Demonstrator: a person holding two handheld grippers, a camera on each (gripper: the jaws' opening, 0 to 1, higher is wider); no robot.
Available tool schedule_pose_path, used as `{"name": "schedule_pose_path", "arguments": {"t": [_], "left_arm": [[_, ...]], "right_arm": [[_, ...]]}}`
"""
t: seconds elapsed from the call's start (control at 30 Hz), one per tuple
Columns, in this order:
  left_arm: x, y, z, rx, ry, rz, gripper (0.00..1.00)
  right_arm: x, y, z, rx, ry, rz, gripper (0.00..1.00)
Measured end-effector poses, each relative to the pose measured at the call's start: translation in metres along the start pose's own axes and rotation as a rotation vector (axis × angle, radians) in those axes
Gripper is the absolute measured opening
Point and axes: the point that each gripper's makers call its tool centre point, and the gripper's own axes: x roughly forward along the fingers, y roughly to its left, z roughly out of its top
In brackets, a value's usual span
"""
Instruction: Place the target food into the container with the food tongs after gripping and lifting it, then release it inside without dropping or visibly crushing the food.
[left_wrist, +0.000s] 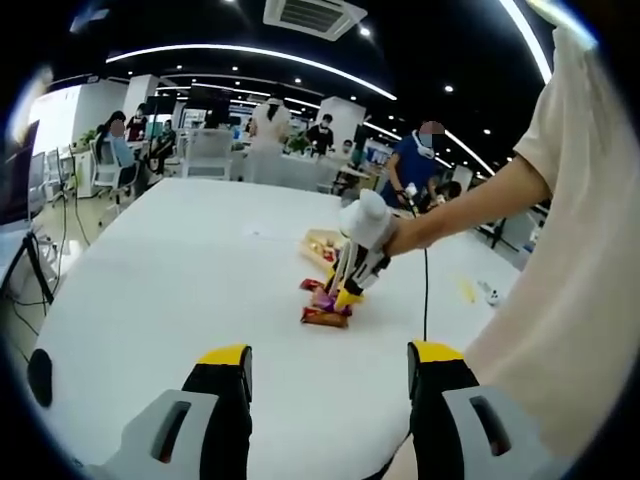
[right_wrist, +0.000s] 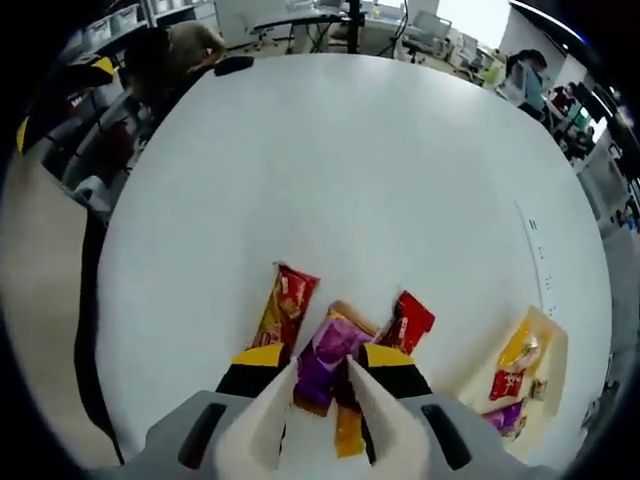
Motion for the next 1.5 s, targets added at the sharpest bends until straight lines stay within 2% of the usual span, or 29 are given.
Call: {"name": "schedule_pose_path", "arguments": {"t": [0.37,0.93,1.5], "left_arm": [[0.001,0.001,0.000,0.000,-0.001,-0.006,0.62],[-0.003,0.000,0.000,0.005,-0.002,-0.001,0.63],[-0.002,-0.008,0.007,0.038,-0.017,-0.022,0.63]], "right_arm": [[0.002,-0.001,-0.002,0.042,-0.021,-0.002,0.27],[-0.002,0.000,-0.001,0.060,-0.036,-0.023,0.24],[-0.034,-0.007,0.016,0.068,-0.116,-0.082,0.24]]}}
